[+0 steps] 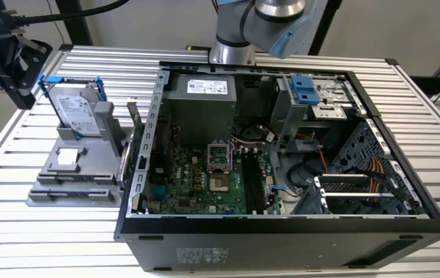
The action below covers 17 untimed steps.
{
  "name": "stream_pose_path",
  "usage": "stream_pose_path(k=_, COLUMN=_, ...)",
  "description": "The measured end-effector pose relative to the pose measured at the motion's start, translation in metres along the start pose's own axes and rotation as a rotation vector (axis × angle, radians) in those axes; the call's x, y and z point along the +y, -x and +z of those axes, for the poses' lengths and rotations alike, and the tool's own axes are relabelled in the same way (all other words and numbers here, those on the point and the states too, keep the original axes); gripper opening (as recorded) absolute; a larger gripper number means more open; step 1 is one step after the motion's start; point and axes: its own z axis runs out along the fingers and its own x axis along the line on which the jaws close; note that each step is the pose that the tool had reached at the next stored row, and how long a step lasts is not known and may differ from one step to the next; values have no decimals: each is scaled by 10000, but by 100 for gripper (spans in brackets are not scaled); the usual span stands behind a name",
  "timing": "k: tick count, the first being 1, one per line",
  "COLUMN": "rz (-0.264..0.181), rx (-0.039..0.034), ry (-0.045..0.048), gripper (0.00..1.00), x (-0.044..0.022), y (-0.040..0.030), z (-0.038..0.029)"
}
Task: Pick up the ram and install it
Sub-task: 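Pick up the ram and move it above insertion slot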
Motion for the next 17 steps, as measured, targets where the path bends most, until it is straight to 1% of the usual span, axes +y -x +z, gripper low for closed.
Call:
stream_pose_path(k=10, rz=-230, rx=12, ry=-3, gripper=0, x=-86, y=2, z=-5)
stream_pose_path(k=17, rz=-266, rx=13, ry=-2, gripper=0, x=-92, y=2, z=-4)
